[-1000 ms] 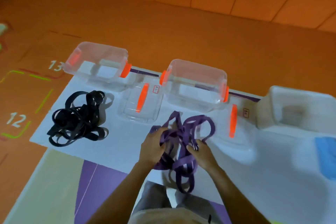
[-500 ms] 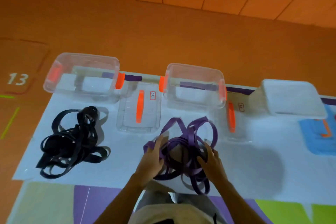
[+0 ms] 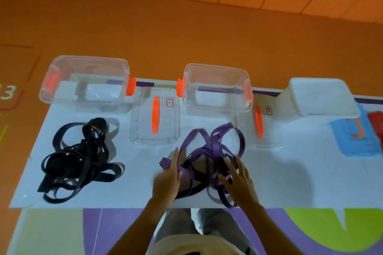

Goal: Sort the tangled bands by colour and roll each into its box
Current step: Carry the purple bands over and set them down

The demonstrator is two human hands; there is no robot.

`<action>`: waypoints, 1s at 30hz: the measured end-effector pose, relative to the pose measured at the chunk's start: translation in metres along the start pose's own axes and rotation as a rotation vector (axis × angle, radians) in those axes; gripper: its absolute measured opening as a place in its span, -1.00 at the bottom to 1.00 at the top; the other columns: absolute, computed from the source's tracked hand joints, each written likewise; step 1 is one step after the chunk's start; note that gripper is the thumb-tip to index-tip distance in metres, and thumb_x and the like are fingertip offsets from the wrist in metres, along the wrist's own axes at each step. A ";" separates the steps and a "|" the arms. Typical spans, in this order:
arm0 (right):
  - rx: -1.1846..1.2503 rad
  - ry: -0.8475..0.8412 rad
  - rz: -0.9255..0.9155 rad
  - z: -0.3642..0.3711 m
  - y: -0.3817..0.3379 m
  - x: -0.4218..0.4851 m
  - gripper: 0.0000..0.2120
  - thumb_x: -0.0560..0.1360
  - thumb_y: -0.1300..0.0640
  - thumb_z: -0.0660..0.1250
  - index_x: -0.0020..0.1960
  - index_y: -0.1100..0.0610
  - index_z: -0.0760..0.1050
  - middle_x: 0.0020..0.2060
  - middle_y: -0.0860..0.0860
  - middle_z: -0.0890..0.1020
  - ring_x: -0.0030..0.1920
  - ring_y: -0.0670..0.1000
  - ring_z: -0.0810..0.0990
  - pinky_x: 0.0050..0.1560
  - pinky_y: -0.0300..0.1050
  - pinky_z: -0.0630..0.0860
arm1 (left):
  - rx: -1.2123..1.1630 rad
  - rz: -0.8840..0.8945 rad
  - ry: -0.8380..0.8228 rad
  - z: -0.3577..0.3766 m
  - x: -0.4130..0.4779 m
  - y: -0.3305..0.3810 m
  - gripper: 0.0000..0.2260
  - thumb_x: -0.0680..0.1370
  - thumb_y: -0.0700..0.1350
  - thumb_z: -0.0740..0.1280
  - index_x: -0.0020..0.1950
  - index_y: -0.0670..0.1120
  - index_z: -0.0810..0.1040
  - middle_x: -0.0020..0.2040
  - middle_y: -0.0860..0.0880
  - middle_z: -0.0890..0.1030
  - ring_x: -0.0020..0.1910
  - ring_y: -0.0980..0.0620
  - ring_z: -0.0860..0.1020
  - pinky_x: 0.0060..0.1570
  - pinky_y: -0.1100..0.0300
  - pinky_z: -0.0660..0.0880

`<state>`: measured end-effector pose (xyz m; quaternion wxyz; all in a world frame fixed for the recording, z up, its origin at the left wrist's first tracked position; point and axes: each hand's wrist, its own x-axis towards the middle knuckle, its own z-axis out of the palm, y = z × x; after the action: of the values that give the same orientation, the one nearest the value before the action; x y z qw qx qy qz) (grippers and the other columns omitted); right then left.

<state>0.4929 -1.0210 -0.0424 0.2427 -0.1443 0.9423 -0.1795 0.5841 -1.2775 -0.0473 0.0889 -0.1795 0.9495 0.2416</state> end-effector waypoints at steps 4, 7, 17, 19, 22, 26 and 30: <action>0.004 -0.042 -0.004 0.013 0.004 -0.005 -0.29 0.65 -0.22 0.24 0.69 -0.04 0.08 0.70 0.05 -0.10 0.68 0.21 0.05 0.57 0.29 0.29 | -0.010 0.048 0.182 0.012 -0.011 0.001 -0.34 0.53 -0.07 0.56 0.57 -0.20 0.43 0.05 -0.22 0.74 -0.14 -0.18 0.75 -0.16 -0.05 0.71; 0.029 -0.033 0.003 0.016 0.008 -0.003 -0.34 0.66 -0.19 0.25 0.68 -0.02 0.16 0.70 0.08 -0.09 0.67 0.25 0.08 0.56 0.29 0.31 | -0.153 -0.091 0.076 0.016 -0.017 0.001 -0.36 0.69 0.09 0.28 0.72 0.00 0.14 0.51 -0.15 0.52 0.30 -0.24 0.63 0.22 -0.20 0.63; -0.001 -0.185 -0.047 0.009 0.035 -0.013 -0.36 0.66 -0.29 0.10 0.68 -0.10 0.15 0.70 0.10 -0.11 0.69 0.21 -0.03 0.65 0.16 0.10 | -0.519 -0.088 0.000 0.022 -0.063 -0.007 -0.31 0.74 -0.09 0.24 0.69 0.32 -0.11 0.42 -0.17 0.59 -0.18 0.10 0.70 -0.12 0.17 0.65; 0.094 -0.158 -0.036 0.007 0.037 -0.016 -0.37 0.65 -0.25 0.23 0.66 -0.12 0.19 0.70 0.10 -0.09 0.68 0.22 0.00 0.63 0.17 0.13 | -0.486 -0.132 0.057 0.015 -0.069 -0.003 -0.39 0.72 0.13 0.20 0.69 0.29 -0.04 0.24 -0.29 0.67 -0.33 0.15 0.64 -0.27 0.22 0.58; 0.121 -0.154 -0.062 0.008 0.040 -0.020 -0.36 0.65 -0.19 0.31 0.66 -0.13 0.20 0.70 0.12 -0.10 0.67 0.25 0.06 0.58 0.17 0.23 | -0.433 -0.287 0.196 0.008 -0.067 0.008 -0.29 0.68 0.09 0.33 0.71 0.22 -0.02 0.20 -0.16 0.72 0.02 -0.07 0.72 -0.01 0.01 0.63; 0.102 -0.186 -0.093 0.003 0.041 -0.020 -0.36 0.65 -0.18 0.30 0.66 -0.13 0.17 0.70 0.09 -0.13 0.67 0.25 0.05 0.57 0.19 0.26 | -0.357 -0.595 0.165 0.003 -0.040 0.033 -0.11 0.62 0.07 0.44 0.73 -0.03 -0.10 0.48 -0.26 0.48 0.41 -0.33 0.48 0.32 -0.20 0.50; 0.092 -0.180 -0.102 -0.003 0.038 -0.021 -0.35 0.66 -0.17 0.29 0.68 -0.12 0.13 0.70 0.07 -0.09 0.68 0.21 0.03 0.59 0.18 0.22 | -0.357 -0.666 0.082 0.008 -0.019 0.054 -0.17 0.66 0.20 0.32 0.73 -0.06 -0.07 0.70 -0.24 0.02 0.64 -0.36 0.13 0.51 -0.32 0.25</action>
<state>0.5020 -0.9786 -0.0467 0.3234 -0.1963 0.8989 -0.2211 0.5811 -1.2236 -0.0258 0.0920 -0.5006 0.7847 0.3537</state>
